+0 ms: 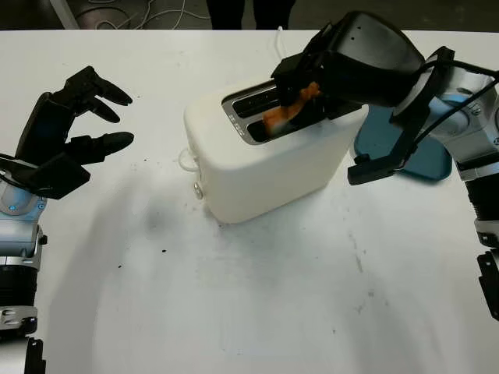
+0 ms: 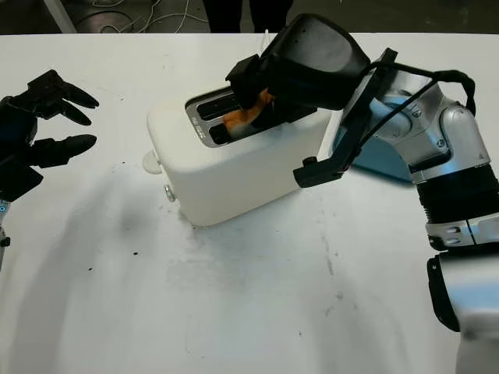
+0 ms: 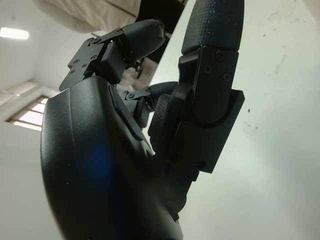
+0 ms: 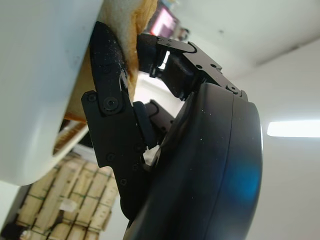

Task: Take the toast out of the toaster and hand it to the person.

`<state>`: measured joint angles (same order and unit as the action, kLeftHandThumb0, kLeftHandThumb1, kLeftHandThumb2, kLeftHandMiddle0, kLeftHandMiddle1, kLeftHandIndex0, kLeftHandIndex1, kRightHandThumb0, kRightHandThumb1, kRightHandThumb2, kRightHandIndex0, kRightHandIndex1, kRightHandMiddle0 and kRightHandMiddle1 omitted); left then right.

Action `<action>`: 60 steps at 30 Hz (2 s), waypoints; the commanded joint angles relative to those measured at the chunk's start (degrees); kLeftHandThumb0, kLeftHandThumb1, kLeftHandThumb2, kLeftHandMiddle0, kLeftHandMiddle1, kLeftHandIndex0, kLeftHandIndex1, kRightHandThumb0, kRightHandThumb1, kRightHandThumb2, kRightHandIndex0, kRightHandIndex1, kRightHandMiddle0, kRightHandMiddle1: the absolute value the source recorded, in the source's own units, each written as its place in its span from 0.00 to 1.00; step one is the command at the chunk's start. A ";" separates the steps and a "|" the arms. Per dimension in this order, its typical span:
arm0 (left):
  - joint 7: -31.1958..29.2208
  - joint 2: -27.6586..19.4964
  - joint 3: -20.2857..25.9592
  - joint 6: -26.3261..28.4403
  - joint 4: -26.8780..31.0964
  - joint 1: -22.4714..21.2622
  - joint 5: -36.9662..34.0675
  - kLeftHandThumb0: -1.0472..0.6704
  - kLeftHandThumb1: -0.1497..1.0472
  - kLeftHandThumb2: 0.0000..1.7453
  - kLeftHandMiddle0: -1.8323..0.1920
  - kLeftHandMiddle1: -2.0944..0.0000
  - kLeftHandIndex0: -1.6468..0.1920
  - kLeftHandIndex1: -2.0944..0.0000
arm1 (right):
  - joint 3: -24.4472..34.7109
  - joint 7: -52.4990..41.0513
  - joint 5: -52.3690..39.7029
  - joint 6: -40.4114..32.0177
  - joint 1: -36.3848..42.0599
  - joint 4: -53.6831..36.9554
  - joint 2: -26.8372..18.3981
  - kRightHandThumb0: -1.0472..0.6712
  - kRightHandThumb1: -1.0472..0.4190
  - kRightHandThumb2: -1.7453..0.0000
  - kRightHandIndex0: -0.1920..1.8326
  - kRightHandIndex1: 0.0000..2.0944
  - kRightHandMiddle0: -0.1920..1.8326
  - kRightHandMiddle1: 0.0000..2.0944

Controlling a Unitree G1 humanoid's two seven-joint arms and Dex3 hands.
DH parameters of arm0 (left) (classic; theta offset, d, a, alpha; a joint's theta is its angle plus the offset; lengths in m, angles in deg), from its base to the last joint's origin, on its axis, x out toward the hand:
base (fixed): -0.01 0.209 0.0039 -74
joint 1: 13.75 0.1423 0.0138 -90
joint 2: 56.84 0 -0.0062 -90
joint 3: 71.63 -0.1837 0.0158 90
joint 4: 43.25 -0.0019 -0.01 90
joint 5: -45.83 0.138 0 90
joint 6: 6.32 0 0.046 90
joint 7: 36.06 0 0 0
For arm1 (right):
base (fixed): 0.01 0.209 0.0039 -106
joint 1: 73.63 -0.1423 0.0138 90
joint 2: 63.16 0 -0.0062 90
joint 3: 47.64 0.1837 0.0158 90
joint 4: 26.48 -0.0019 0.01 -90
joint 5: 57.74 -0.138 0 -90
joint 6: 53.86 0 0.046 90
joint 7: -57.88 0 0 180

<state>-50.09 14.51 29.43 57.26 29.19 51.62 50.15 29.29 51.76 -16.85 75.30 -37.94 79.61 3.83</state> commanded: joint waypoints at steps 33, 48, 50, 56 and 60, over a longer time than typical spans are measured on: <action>0.18 -0.14 0.07 -0.41 -0.37 0.71 -0.35 0.00 0.89 0.14 0.70 0.35 0.73 0.39 | 18.99 -3.45 -34.14 -19.80 -22.04 44.15 3.80 0.29 0.09 0.92 0.66 0.83 0.56 0.83; 0.16 0.09 -0.03 -0.27 -0.37 0.57 -0.50 0.00 0.89 0.15 0.69 0.34 0.72 0.39 | 21.01 3.93 -35.61 -20.44 -18.09 52.44 6.94 0.38 0.09 0.89 0.61 0.83 0.50 0.83; 0.21 0.12 -0.03 -0.17 -0.29 0.68 -0.44 0.00 0.89 0.14 0.69 0.34 0.72 0.39 | 21.87 3.51 -36.51 -21.01 -17.37 52.56 7.44 0.38 0.09 0.89 0.60 0.83 0.49 0.83; 0.20 0.24 0.10 -0.16 -0.45 0.90 -0.68 0.00 0.89 0.14 0.69 0.34 0.73 0.39 | 23.49 3.92 -38.11 -21.37 -15.22 52.79 9.14 0.43 0.09 0.87 0.59 0.83 0.48 0.83; 0.36 0.41 0.07 -0.13 -0.39 0.90 -0.46 0.00 0.89 0.14 0.69 0.34 0.72 0.38 | 24.78 0.34 -39.84 -19.81 -13.51 54.26 9.74 0.41 0.09 0.86 0.59 0.83 0.48 0.83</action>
<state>-49.78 14.86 29.43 57.38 28.71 51.63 50.16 53.37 52.75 -55.40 54.07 -53.18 132.77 13.14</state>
